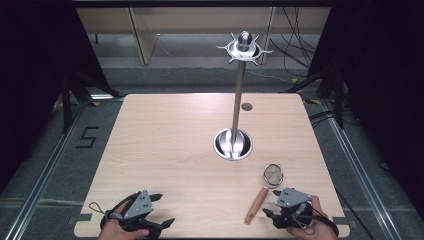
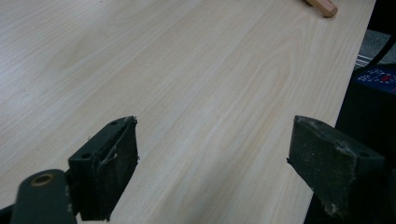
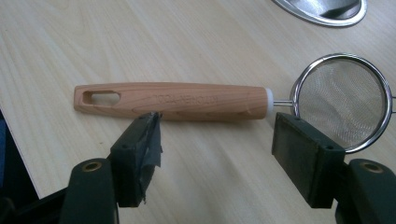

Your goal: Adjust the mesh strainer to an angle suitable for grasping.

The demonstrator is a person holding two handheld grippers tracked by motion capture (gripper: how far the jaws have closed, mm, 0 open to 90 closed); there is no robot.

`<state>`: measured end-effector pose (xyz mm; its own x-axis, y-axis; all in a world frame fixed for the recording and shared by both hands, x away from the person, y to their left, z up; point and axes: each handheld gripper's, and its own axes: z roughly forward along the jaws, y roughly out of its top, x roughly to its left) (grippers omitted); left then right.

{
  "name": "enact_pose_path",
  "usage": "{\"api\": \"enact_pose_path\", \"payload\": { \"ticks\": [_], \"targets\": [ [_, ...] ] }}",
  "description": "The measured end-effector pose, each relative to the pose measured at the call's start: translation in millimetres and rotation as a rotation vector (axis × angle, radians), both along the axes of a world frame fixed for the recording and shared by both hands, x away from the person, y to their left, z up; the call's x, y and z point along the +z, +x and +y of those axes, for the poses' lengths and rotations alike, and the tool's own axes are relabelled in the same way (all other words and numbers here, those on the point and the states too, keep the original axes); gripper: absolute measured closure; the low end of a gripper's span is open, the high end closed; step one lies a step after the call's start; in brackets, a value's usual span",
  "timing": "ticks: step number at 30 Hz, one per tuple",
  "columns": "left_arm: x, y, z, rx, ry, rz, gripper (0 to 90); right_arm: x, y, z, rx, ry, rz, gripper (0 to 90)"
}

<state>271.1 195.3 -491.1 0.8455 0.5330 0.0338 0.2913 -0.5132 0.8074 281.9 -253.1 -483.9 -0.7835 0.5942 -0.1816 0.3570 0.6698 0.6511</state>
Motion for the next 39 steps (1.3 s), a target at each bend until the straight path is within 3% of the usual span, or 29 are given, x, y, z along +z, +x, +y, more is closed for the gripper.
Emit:
{"api": "enact_pose_path", "payload": {
  "ticks": [10,12,23,29,31,34,36,39],
  "targets": [
    [-0.6,-1.3,-0.8,0.017,-0.015,0.013,15.3,-0.8,0.3,1.1,0.008,0.002,0.003,33.5],
    [0.0,-0.4,0.4,0.01,0.009,0.005,15.3,-1.1,0.5,1.6,0.014,-0.002,0.001,33.5],
    [-0.1,-1.0,0.0,0.014,0.003,0.02,15.3,0.1,1.8,6.9,0.04,-0.006,-0.006,33.0],
    [0.2,-1.4,0.2,0.022,0.006,0.025,15.3,0.0,3.1,12.8,0.091,-0.018,-0.024,30.1],
    [0.2,-1.3,0.4,0.022,0.007,0.025,15.3,-0.4,4.2,19.2,0.134,-0.022,-0.021,27.8],
    [0.8,-0.9,1.7,0.017,0.022,0.022,15.3,-1.2,6.9,25.6,0.208,-0.067,-0.017,27.4],
    [-0.6,-1.7,0.6,0.023,-0.004,0.023,15.3,-0.2,9.3,27.1,0.217,-0.078,-0.013,26.5],
    [-1.0,-1.3,0.9,0.024,-0.004,0.023,15.3,2.2,16.5,27.9,0.252,-0.097,-0.013,27.0]
  ]
}}
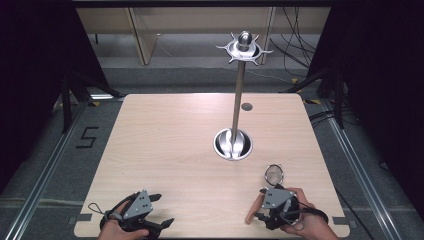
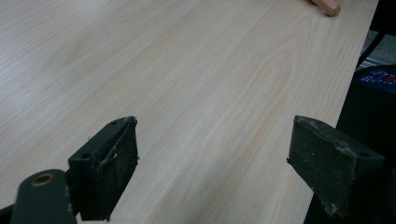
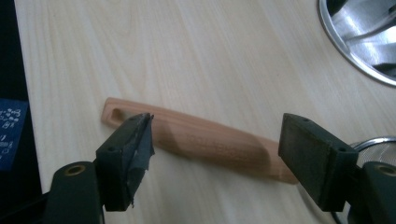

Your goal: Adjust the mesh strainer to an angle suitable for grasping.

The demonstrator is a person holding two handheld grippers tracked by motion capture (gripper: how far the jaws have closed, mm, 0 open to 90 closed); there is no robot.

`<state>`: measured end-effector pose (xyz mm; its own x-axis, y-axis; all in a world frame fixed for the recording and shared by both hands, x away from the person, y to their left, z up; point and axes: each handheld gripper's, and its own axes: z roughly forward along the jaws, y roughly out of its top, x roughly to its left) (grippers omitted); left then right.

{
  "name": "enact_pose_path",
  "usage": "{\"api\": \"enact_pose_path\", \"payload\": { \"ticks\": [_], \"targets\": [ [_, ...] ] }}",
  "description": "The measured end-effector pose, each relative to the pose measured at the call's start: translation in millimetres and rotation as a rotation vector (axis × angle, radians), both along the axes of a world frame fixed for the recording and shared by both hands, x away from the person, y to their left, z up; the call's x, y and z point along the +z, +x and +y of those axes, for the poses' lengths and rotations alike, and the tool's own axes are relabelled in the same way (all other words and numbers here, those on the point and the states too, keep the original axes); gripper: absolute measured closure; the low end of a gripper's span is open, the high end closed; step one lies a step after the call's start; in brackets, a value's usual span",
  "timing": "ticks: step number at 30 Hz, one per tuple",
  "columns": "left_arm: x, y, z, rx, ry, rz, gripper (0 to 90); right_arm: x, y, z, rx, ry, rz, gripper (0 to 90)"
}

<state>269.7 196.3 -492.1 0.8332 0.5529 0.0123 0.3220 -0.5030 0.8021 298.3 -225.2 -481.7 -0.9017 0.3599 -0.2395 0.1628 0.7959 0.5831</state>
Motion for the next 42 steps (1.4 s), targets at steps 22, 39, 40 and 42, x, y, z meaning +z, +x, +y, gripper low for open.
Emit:
{"api": "enact_pose_path", "payload": {
  "ticks": [22,39,40,42],
  "targets": [
    [0.6,0.4,0.1,-0.004,0.001,0.017,15.3,-6.3,30.0,3.3,0.11,-0.104,0.147,30.9],
    [0.8,0.4,0.2,-0.003,0.002,0.016,15.3,-1.8,44.2,7.3,0.098,-0.213,0.226,48.5],
    [0.9,0.2,0.2,-0.006,-0.001,0.016,15.3,-1.1,46.9,8.8,0.096,-0.224,0.241,51.2],
    [0.7,0.3,0.0,-0.004,-0.003,0.016,15.3,-0.4,47.3,9.3,0.089,-0.235,0.245,52.3]
  ]
}}
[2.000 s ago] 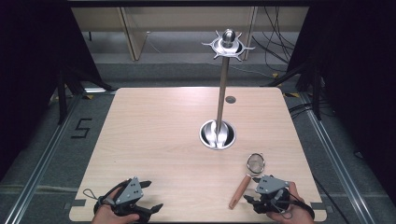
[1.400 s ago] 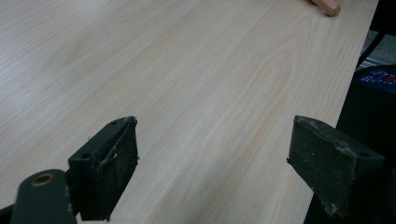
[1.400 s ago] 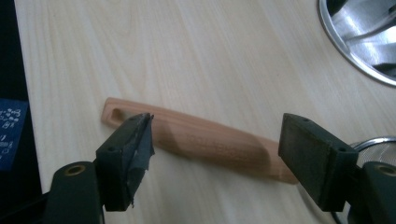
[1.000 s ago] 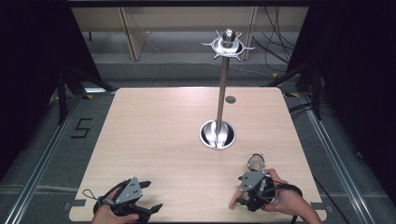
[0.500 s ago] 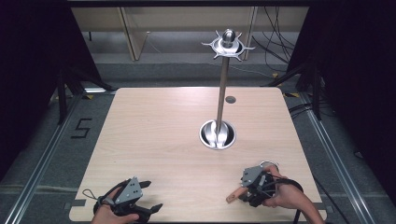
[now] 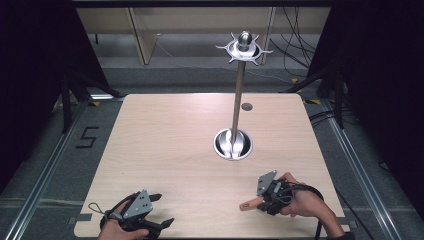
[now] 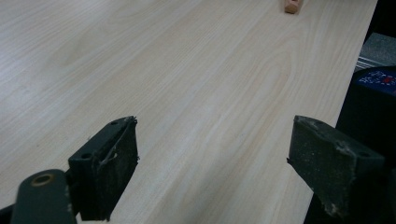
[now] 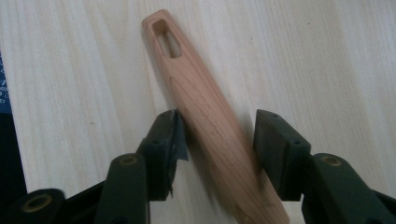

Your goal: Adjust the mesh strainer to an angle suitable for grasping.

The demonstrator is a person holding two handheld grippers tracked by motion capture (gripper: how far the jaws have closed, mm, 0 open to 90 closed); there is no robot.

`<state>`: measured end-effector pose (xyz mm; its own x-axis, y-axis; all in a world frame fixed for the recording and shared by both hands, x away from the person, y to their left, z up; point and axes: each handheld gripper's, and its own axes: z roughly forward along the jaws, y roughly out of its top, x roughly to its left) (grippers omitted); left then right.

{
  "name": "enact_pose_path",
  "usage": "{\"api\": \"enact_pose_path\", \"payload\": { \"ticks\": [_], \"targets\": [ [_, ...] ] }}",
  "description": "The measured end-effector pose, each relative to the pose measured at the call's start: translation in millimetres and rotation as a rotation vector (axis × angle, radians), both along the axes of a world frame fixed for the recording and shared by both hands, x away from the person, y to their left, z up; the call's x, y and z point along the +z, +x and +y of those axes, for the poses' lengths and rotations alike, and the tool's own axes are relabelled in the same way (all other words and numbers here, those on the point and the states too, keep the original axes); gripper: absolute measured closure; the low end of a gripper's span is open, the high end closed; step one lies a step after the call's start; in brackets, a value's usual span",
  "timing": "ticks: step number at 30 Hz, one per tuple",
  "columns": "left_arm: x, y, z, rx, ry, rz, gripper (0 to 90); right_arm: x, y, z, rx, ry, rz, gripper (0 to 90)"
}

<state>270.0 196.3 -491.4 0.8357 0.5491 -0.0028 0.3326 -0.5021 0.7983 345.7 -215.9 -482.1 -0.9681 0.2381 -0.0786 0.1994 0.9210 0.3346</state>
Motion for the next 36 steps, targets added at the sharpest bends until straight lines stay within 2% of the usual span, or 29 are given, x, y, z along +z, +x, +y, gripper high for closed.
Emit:
{"api": "enact_pose_path", "payload": {
  "ticks": [2,3,6,7,10,12,15,16,18,19,21,22,23,24,25,30,31,32,33,34,35,36],
  "targets": [
    [0.2,0.0,0.3,-0.001,0.002,0.0,15.3,1.0,3.5,2.1,-0.005,-0.019,0.01,54.9],
    [0.2,0.1,0.3,-0.001,0.002,0.001,15.3,1.8,3.4,2.6,-0.027,-0.031,0.02,55.5],
    [0.3,0.0,0.3,-0.001,0.002,0.0,15.3,2.1,5.2,4.4,-0.023,-0.04,0.029,57.5],
    [0.3,0.0,0.3,-0.001,0.002,-0.001,15.3,4.1,4.0,6.1,-0.066,-0.07,0.04,60.1],
    [-0.1,0.0,-0.1,0.001,-0.001,-0.007,15.3,4.2,4.7,8.0,-0.047,-0.077,0.041,61.4],
    [0.3,1.1,-0.5,0.002,0.003,-0.012,15.3,5.5,3.6,10.6,-0.054,-0.107,0.058,62.5],
    [-0.3,1.9,-1.9,-0.008,0.0,-0.009,15.3,6.2,3.9,11.2,-0.051,-0.128,0.054,63.7],
    [0.6,2.6,-0.9,-0.019,0.018,-0.005,15.3,6.5,3.8,11.4,-0.058,-0.132,0.06,64.3],
    [-0.8,2.7,-2.2,-0.005,-0.011,-0.019,15.3,5.6,3.7,11.8,-0.069,-0.115,0.051,66.0],
    [-0.6,3.0,-1.9,-0.003,-0.007,-0.021,15.3,5.7,3.6,11.6,-0.083,-0.118,0.046,66.6],
    [-0.7,3.0,-2.2,-0.001,-0.01,-0.021,15.3,6.1,5.2,9.5,-0.065,-0.119,0.055,68.0],
    [-0.8,3.0,-2.5,-0.003,-0.013,-0.016,15.3,4.4,7.6,8.1,-0.03,-0.096,0.033,68.3],
    [-1.0,2.9,-3.5,0.004,-0.023,-0.008,15.3,4.6,8.3,7.4,-0.035,-0.103,0.026,68.3],
    [-0.8,3.4,-3.1,0.003,-0.015,-0.011,15.3,5.9,4.1,8.4,-0.09,-0.121,0.033,68.3],
    [-0.8,3.8,-2.8,0.0,-0.011,-0.006,15.3,5.5,4.5,6.5,-0.094,-0.104,0.037,68.3],
    [-0.4,3.9,-2.3,0.001,-0.012,-0.009,15.2,5.9,7.2,3.2,-0.104,-0.079,0.032,68.4],
    [0.9,4.4,-1.2,-0.008,0.007,-0.011,15.2,6.2,7.4,2.6,-0.11,-0.063,0.038,68.3],
    [0.2,3.3,-2.1,0.005,-0.017,-0.001,15.3,8.6,8.0,-0.4,-0.127,-0.012,0.034,68.4],
    [0.2,3.3,-2.1,0.005,-0.017,-0.001,15.3,8.6,8.0,-0.4,-0.127,-0.012,0.034,68.4],
    [0.8,3.3,-2.2,0.004,-0.017,0.01,15.3,12.9,4.9,-4.3,-0.196,0.018,0.022,68.4],
    [-0.4,4.1,-2.3,0.0,-0.016,-0.007,15.3,13.6,6.9,-6.3,-0.17,0.038,0.011,68.4],
    [-0.4,4.1,-2.3,0.0,-0.016,-0.007,15.3,13.6,6.9,-6.3,-0.17,0.038,0.011,68.4]
  ]
}}
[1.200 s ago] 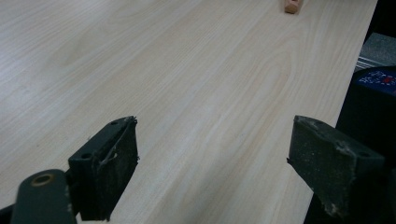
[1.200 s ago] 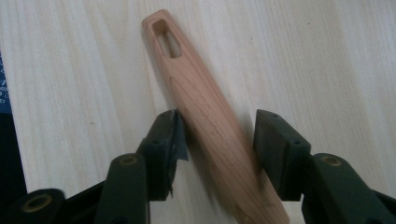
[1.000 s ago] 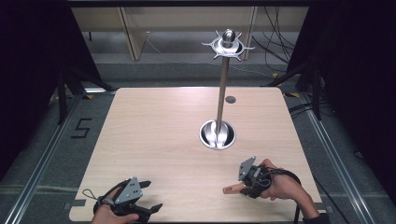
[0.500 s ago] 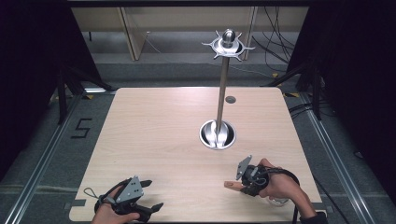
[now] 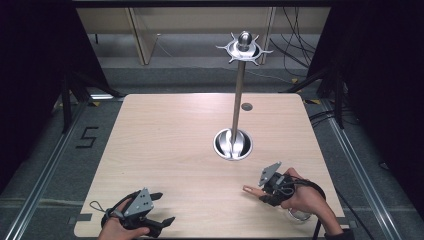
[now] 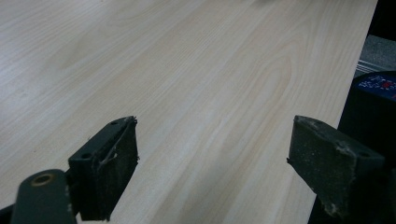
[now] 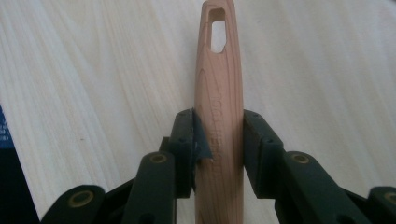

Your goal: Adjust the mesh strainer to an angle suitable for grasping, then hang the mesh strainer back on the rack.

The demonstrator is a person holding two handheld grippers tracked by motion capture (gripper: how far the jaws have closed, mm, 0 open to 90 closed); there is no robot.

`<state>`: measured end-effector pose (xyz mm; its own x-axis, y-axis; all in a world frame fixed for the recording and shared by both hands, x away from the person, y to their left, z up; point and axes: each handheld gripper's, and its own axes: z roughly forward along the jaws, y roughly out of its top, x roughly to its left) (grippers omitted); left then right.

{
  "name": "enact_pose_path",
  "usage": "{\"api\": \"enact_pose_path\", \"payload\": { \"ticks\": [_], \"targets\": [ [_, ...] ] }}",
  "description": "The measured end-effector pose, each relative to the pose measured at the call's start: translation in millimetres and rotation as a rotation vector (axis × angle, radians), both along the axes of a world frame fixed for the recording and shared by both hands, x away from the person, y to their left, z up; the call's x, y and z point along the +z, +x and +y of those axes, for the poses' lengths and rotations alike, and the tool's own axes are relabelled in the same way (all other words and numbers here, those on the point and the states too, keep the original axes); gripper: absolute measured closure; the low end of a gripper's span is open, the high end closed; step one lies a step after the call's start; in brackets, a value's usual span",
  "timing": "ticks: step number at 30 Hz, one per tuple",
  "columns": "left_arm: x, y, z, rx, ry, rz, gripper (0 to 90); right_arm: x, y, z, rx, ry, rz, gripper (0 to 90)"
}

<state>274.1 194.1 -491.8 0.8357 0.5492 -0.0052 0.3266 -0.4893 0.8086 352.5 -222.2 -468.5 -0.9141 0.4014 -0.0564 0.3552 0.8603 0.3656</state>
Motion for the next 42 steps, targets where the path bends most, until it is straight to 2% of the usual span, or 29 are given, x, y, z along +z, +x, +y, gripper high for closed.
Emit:
{"api": "enact_pose_path", "payload": {
  "ticks": [1,2,3,5,7,8,9,10,11,12,14,16,17,19,21,24,25,26,28,29,31,32,34,36,38,39,41,42],
  "targets": [
    [0.2,-1.5,-0.9,-0.004,-0.004,0.002,15.3,6.3,-2.0,-6.8,-0.043,0.035,-0.002,68.4],
    [0.2,-1.5,-0.9,-0.004,-0.004,0.002,15.3,6.3,-2.0,-6.8,-0.043,0.035,-0.002,68.4],
    [1.0,-1.9,0.0,-0.009,0.01,0.001,15.3,9.6,-2.2,-10.8,-0.052,0.067,-0.019,68.5],
    [1.1,-2.0,0.4,-0.011,0.006,0.009,15.3,10.3,-2.4,-12.1,-0.056,0.077,-0.028,68.5],
    [1.1,-1.8,1.1,-0.004,0.004,0.002,15.3,15.8,-2.8,-16.9,-0.069,0.11,-0.035,68.5],
    [1.2,-1.7,1.3,-0.005,0.006,0.002,15.3,18.1,-0.5,-20.2,-0.069,0.161,-0.062,68.6],
    [0.9,-1.4,0.7,0.003,-0.003,-0.006,15.3,20.7,-1.7,-21.8,-0.104,0.169,-0.055,68.6],
    [0.9,-1.4,0.7,0.003,-0.003,-0.006,15.3,20.7,-1.7,-21.8,-0.104,0.169,-0.055,68.6],
    [1.6,-1.0,1.0,0.001,0.007,-0.002,15.3,24.4,-3.0,-24.6,-0.143,0.172,-0.062,68.6],
    [1.6,-0.8,1.1,-0.001,0.009,0.002,15.3,26.4,-1.6,-27.6,-0.122,0.202,-0.064,68.6],
    [0.3,-1.0,0.2,-0.006,0.0,0.0,15.3,32.4,-1.1,-35.4,-0.131,0.27,-0.087,68.7],
    [1.5,-0.8,0.9,-0.008,0.011,0.007,15.3,33.6,-1.4,-36.5,-0.141,0.281,-0.088,68.8],
    [1.2,-0.4,0.6,-0.002,0.003,-0.009,15.3,35.8,-1.1,-39.0,-0.122,0.295,-0.088,68.8],
    [1.0,0.6,0.0,-0.003,0.015,-0.004,15.3,41.9,-4.4,-43.0,-0.133,0.347,-0.078,69.0],
    [0.5,0.8,0.1,-0.004,0.012,-0.011,15.3,44.4,-4.2,-44.7,-0.13,0.352,-0.066,69.0],
    [1.9,-1.1,0.2,-0.011,0.018,-0.002,15.3,49.1,-4.9,-51.3,-0.145,0.411,-0.077,69.2],
    [1.9,-1.2,0.4,-0.014,0.012,0.005,15.3,49.1,-4.9,-51.3,-0.145,0.411,-0.077,69.2],
    [1.3,-1.1,0.5,-0.012,0.016,-0.006,15.3,49.1,-4.3,-52.2,-0.146,0.424,-0.09,69.2],
    [1.5,-0.5,1.0,-0.014,0.02,-0.001,15.3,50.9,-4.8,-53.8,-0.152,0.442,-0.077,69.3],
    [1.9,0.0,1.6,-0.016,0.027,0.001,15.3,52.2,-4.9,-54.5,-0.152,0.445,-0.09,69.4],
    [0.1,-0.9,-0.1,-0.003,-0.002,-0.003,15.3,54.6,-3.6,-56.3,-0.139,0.465,-0.106,69.6],
    [0.6,-0.4,1.3,-0.011,0.02,-0.013,15.3,56.1,-5.3,-56.6,-0.155,0.472,-0.091,69.6],
    [0.1,-1.3,0.6,-0.006,0.003,-0.006,15.3,57.1,-5.3,-57.0,-0.152,0.484,-0.091,69.7],
    [1.1,-1.5,1.5,-0.01,0.015,-0.003,15.3,59.8,-4.9,-58.4,-0.147,0.5,-0.104,69.8],
    [1.3,-1.6,1.6,-0.005,0.017,-0.003,15.3,64.4,-4.5,-59.4,-0.145,0.536,-0.127,70.2],
    [0.1,-1.9,1.3,-0.002,0.003,-0.006,15.3,65.7,-4.9,-59.2,-0.144,0.545,-0.114,70.3],
    [0.2,-2.0,1.7,-0.002,0.003,-0.011,15.3,69.1,-5.0,-59.2,-0.146,0.576,-0.128,70.4],
    [0.2,-2.0,1.7,-0.002,0.003,-0.011,15.3,69.1,-5.0,-59.2,-0.146,0.576,-0.128,70.4]
  ]
}}
